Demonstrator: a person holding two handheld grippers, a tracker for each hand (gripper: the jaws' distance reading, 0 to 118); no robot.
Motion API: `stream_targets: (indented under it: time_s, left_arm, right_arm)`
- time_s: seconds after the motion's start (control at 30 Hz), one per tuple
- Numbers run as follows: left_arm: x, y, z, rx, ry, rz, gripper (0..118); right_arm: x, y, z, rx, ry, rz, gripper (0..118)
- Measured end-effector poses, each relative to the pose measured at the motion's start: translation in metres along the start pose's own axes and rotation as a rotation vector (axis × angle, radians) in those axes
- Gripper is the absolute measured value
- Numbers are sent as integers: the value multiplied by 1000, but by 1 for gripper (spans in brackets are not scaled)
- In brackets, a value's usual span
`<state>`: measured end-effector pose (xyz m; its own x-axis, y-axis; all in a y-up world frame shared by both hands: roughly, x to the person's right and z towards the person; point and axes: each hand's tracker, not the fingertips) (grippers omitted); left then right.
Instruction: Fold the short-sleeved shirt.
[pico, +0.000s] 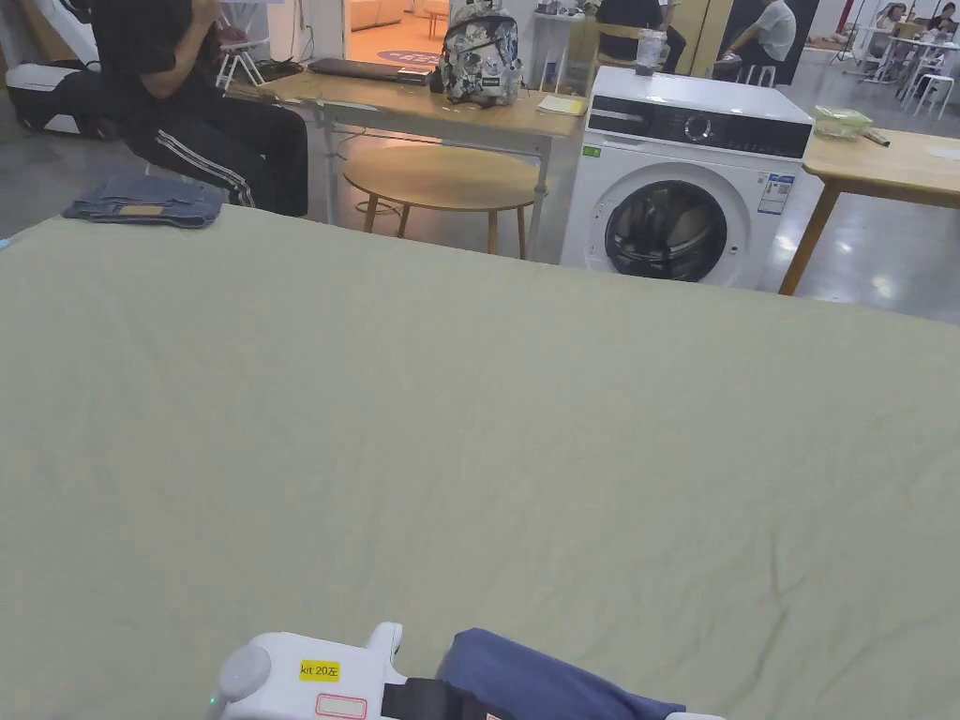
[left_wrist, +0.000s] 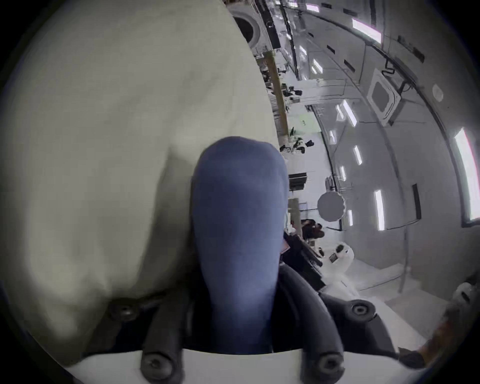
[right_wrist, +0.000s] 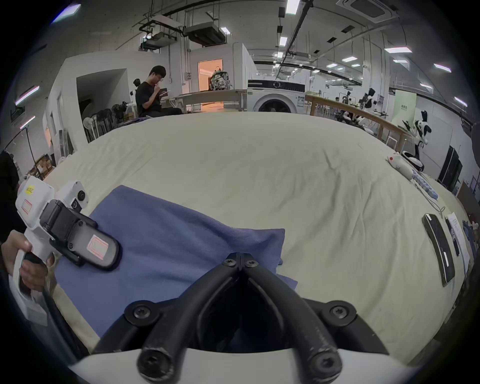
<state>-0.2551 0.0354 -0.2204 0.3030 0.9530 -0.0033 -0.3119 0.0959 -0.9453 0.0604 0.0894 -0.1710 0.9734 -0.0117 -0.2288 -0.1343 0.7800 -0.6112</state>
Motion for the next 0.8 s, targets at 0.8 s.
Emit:
stream_targets:
  time_s: [0.8]
  left_arm:
    - [54,19,104,91,132,-129,14]
  right_arm:
    - [-30,51,24,125,28,74,0]
